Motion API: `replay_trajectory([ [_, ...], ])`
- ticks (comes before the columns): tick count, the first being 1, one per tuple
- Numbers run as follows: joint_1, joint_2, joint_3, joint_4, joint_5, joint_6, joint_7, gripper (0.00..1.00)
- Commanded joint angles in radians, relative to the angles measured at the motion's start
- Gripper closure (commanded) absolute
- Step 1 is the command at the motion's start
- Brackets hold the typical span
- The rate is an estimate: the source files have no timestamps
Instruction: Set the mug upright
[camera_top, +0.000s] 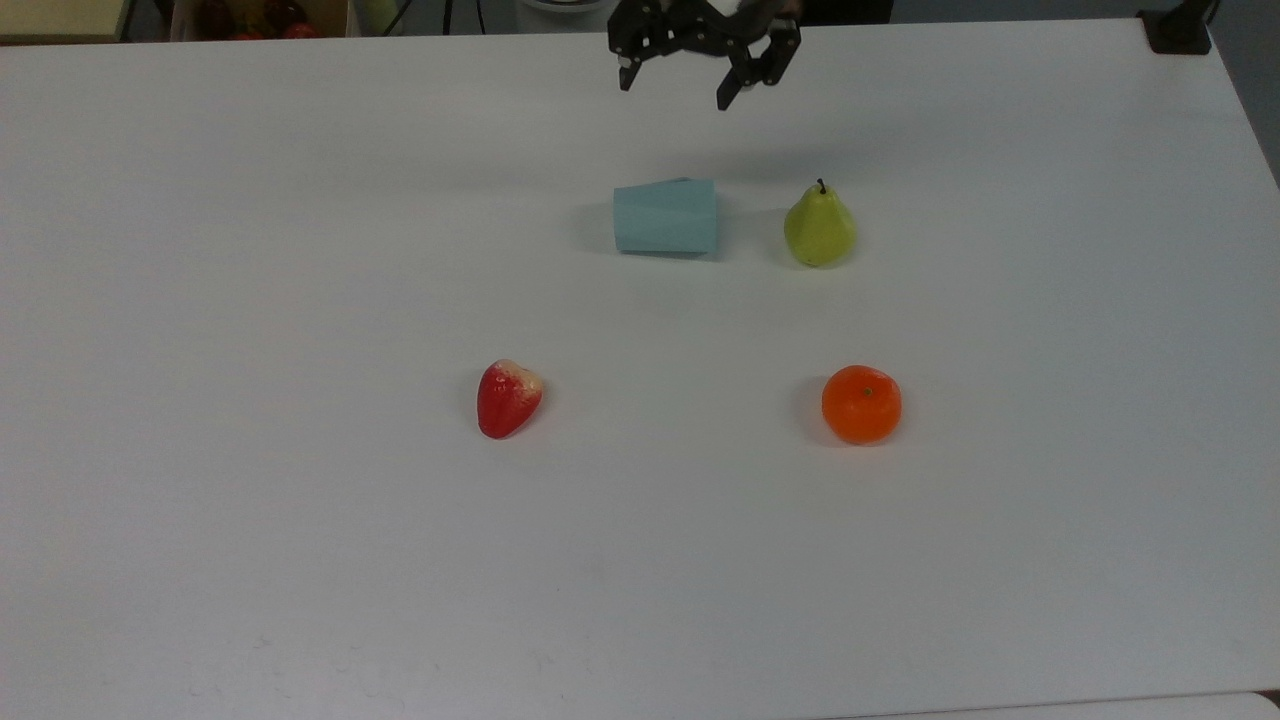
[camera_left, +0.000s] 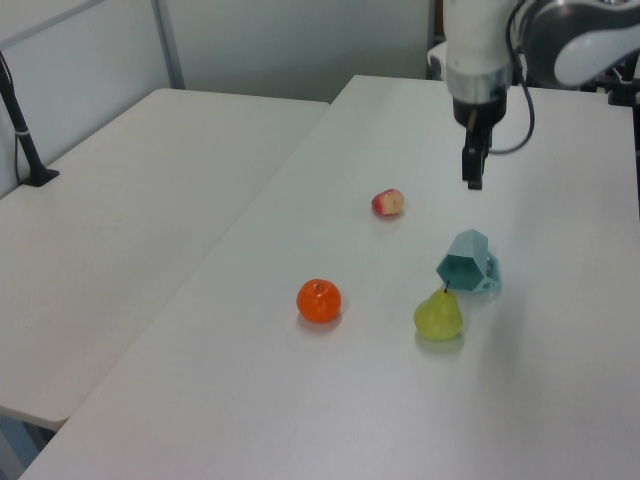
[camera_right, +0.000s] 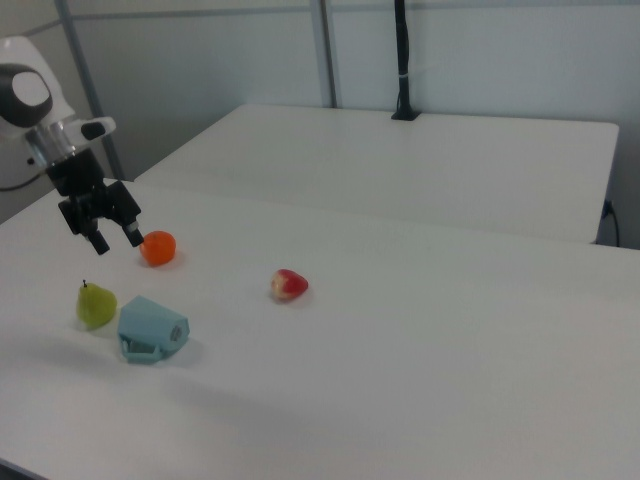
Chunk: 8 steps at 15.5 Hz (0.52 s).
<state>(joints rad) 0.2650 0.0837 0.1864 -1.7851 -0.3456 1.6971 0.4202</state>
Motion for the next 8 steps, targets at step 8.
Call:
replay_trajectory([
  [8, 0.154, 0.195, 0.005, -0.025, -0.228, -0.031, 0.365, 0.0],
])
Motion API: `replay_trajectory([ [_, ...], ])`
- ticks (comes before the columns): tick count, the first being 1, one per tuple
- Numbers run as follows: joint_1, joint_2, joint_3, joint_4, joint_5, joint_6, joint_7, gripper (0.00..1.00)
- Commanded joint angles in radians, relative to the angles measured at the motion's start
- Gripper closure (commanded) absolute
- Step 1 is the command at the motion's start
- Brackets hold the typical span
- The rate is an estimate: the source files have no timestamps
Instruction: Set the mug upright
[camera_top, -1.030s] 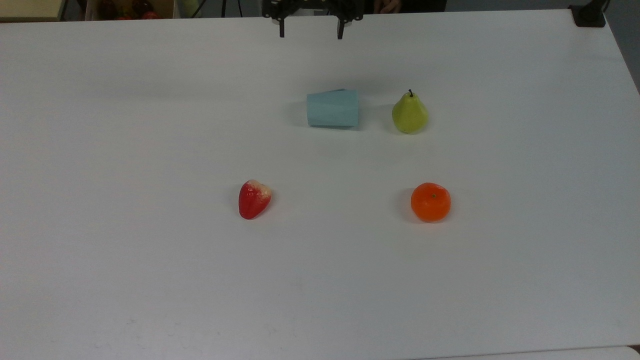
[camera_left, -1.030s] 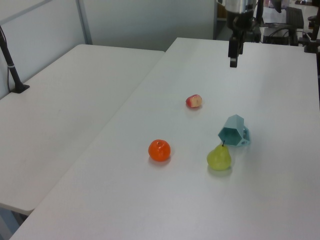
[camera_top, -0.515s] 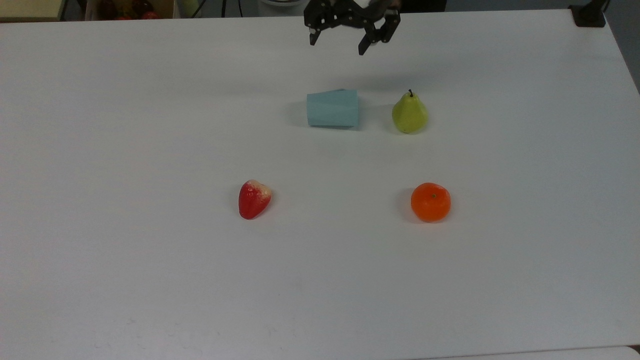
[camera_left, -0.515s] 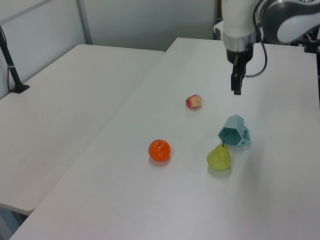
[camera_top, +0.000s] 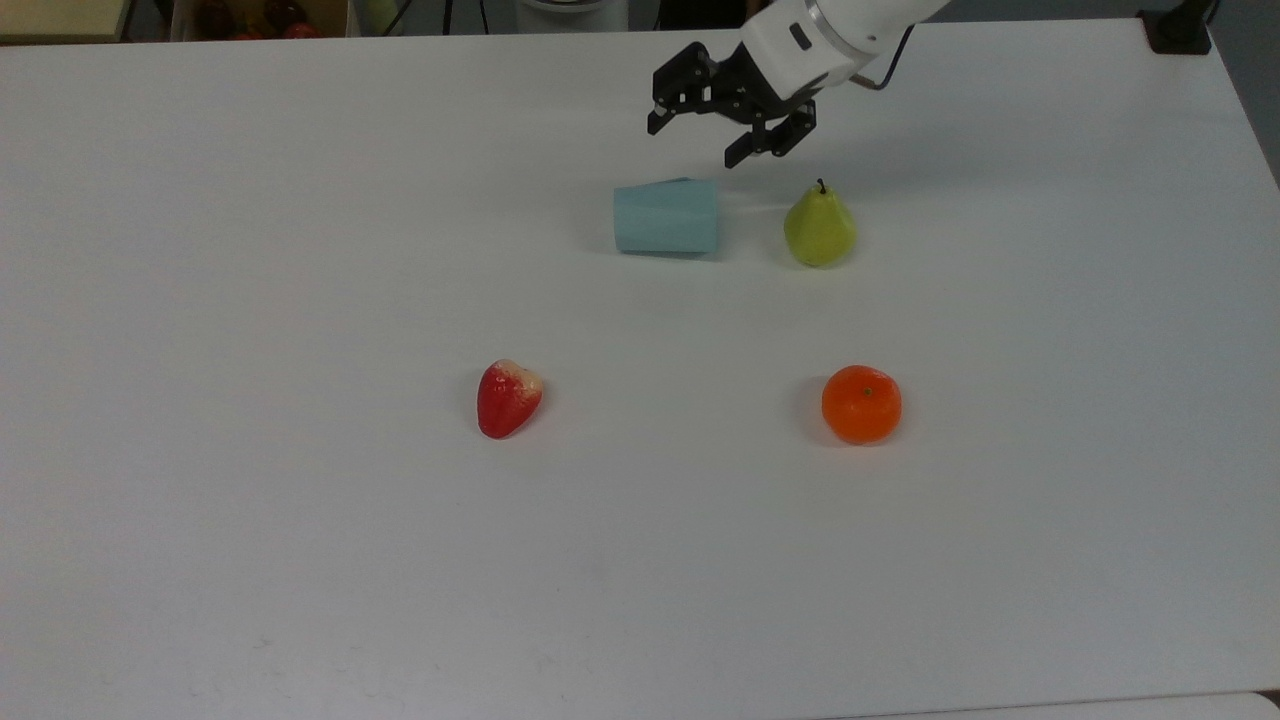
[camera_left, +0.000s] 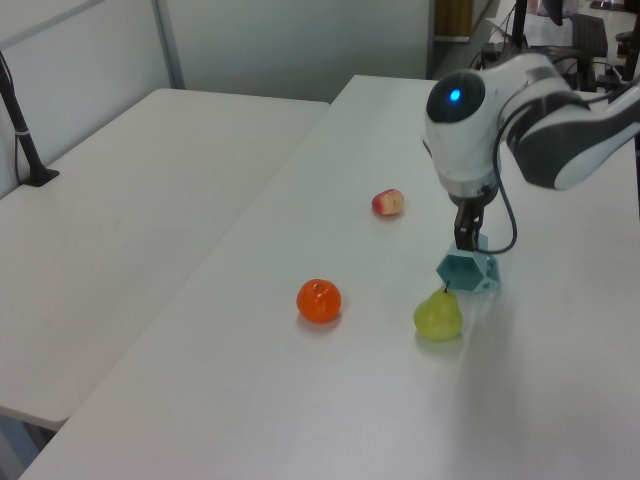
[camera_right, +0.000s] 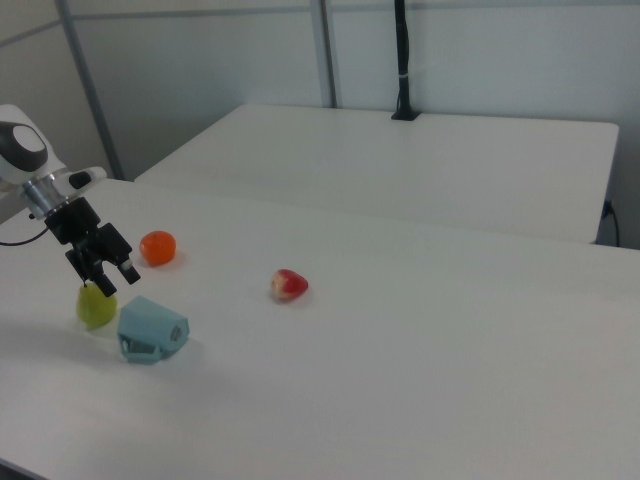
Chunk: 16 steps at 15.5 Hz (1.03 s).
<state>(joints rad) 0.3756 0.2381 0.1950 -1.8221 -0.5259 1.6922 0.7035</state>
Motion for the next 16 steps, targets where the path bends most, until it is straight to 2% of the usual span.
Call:
replay_trajectory([
  [1, 0.054, 0.065, -0.003, 0.012, -0.077, -0.025, 0.118, 0.0],
  [4, 0.077, 0.13, -0.003, 0.015, -0.153, -0.019, 0.229, 0.0],
  [7, 0.075, 0.145, -0.003, 0.015, -0.175, -0.019, 0.248, 0.01],
  [9, 0.072, 0.147, -0.003, 0.012, -0.189, -0.022, 0.246, 0.14],
  [11, 0.066, 0.165, -0.003, 0.009, -0.209, -0.022, 0.244, 0.36],
  [16, 0.063, 0.184, -0.003, 0.009, -0.218, -0.031, 0.241, 0.77],
])
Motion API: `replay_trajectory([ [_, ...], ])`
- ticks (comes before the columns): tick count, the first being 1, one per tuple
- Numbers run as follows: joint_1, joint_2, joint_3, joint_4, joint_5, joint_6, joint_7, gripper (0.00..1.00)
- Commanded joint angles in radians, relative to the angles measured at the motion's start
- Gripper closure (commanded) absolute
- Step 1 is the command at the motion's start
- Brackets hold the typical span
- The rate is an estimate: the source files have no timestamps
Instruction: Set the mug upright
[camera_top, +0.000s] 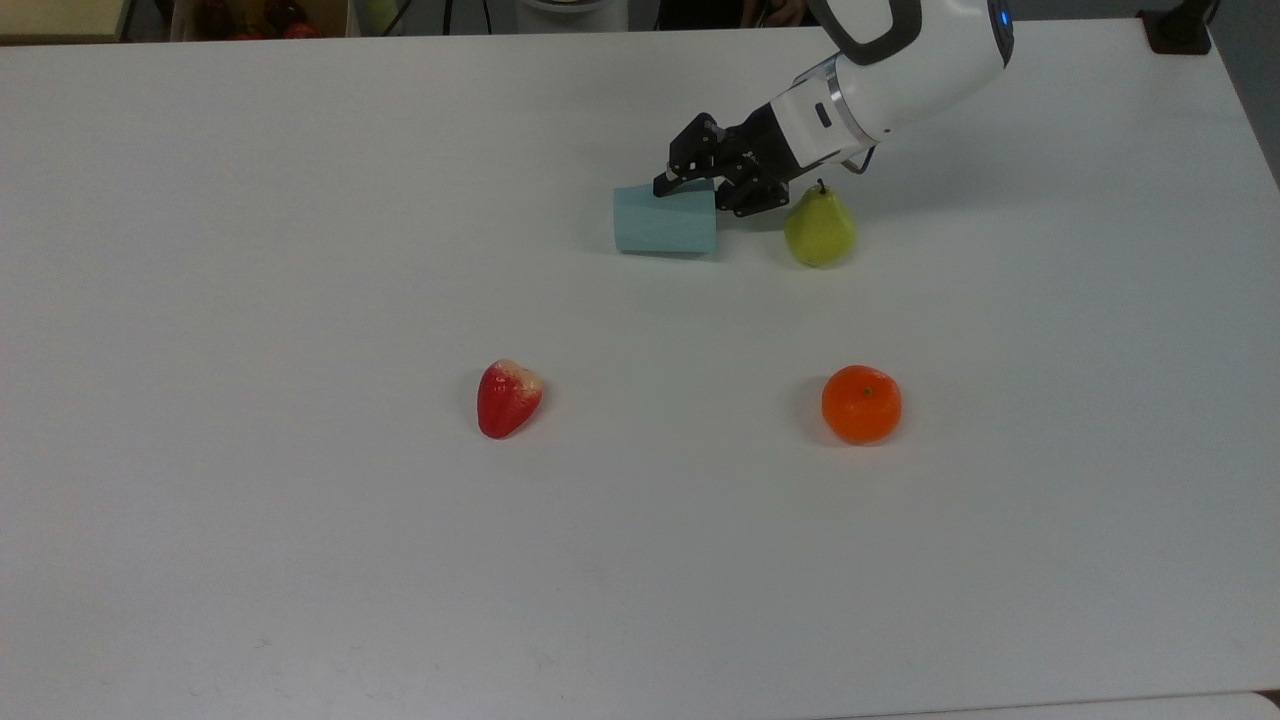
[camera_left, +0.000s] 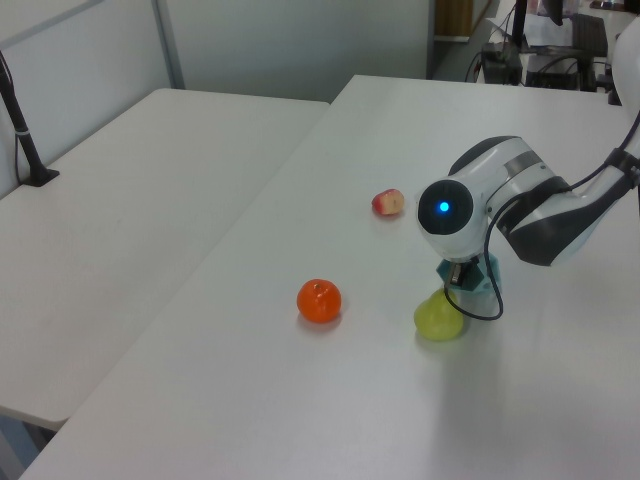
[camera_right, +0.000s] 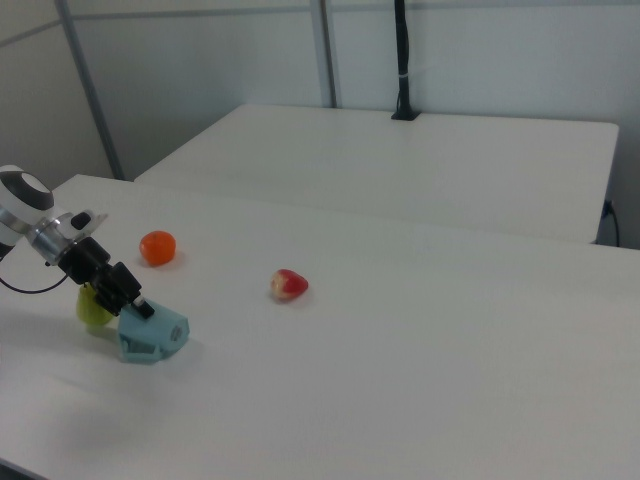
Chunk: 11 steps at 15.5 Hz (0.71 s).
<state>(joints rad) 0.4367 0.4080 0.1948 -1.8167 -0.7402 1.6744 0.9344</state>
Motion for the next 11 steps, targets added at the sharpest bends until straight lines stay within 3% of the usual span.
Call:
replay_trajectory([
  [1, 0.001, 0.009, -0.003, 0.005, -0.005, -0.015, 0.011, 0.83],
  [6, -0.024, -0.047, -0.008, 0.01, -0.001, -0.061, -0.051, 0.95],
  [11, -0.062, -0.098, -0.008, 0.013, 0.012, -0.068, -0.117, 0.98],
])
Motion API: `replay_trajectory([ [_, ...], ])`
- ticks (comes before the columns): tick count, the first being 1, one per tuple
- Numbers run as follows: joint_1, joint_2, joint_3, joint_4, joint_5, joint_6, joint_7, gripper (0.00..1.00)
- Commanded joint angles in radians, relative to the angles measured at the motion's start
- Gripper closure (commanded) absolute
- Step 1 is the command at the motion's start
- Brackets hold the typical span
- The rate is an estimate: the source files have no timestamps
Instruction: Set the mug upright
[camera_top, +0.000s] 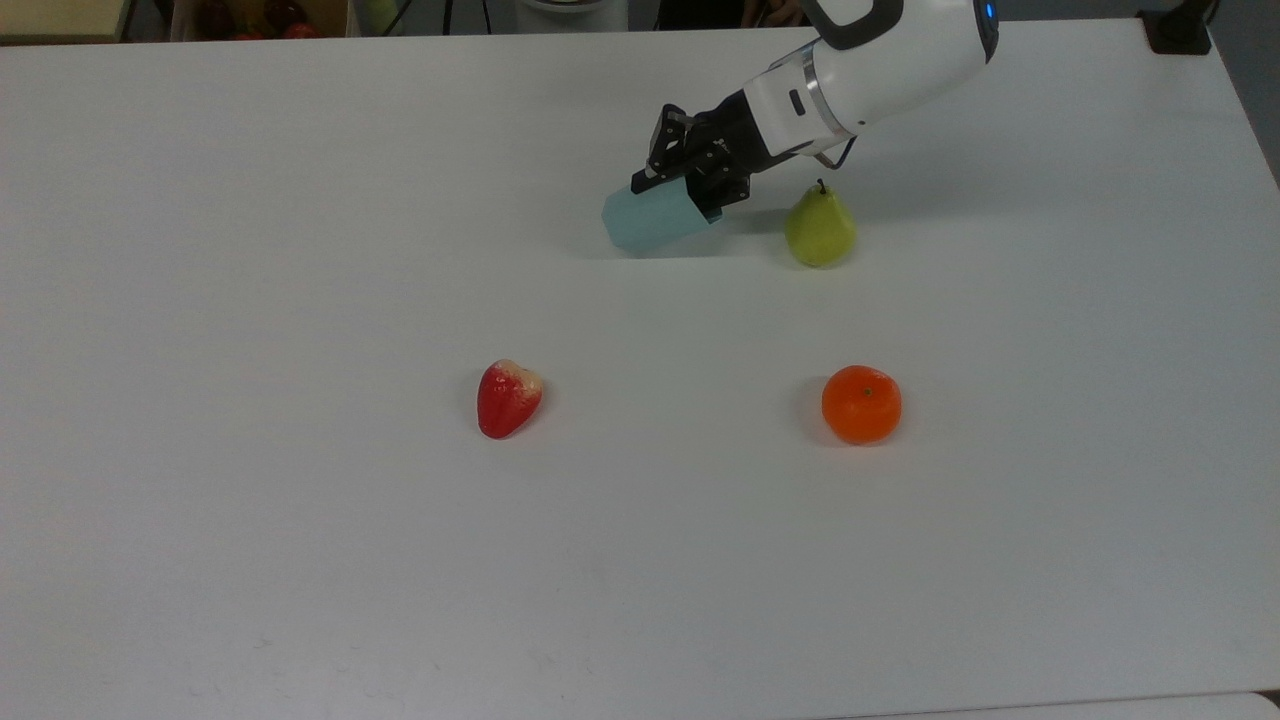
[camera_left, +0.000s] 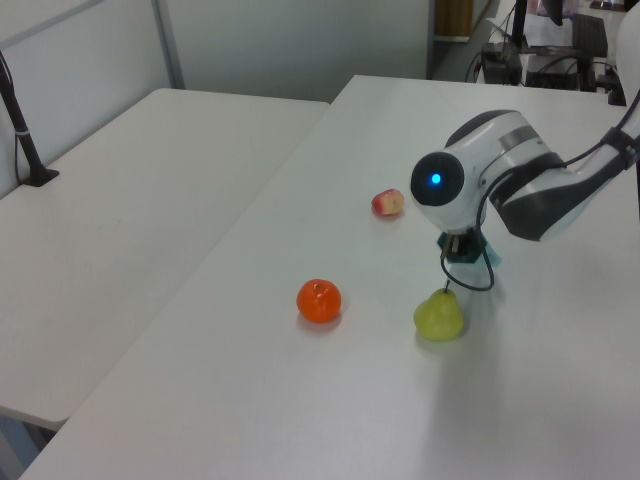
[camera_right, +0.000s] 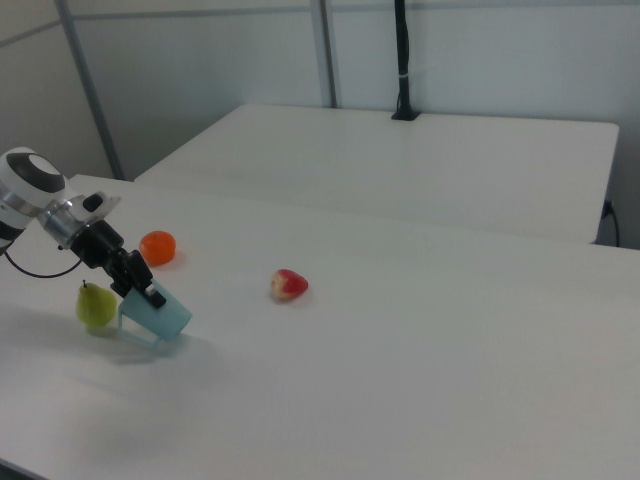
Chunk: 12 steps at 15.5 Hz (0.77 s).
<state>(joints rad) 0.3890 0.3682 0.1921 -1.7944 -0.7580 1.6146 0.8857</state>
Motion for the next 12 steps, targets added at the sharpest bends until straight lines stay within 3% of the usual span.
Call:
replay_trajectory([
  [1, -0.025, -0.072, -0.003, -0.01, 0.031, -0.007, -0.082, 0.98],
  [3, -0.059, -0.094, -0.002, 0.012, 0.086, 0.007, -0.137, 0.98],
  [6, -0.114, -0.11, -0.002, 0.052, 0.257, 0.043, -0.347, 0.98],
  [9, -0.176, -0.126, -0.003, 0.047, 0.448, 0.18, -0.557, 0.98],
  [12, -0.22, -0.112, -0.003, 0.015, 0.534, 0.327, -0.727, 0.97],
])
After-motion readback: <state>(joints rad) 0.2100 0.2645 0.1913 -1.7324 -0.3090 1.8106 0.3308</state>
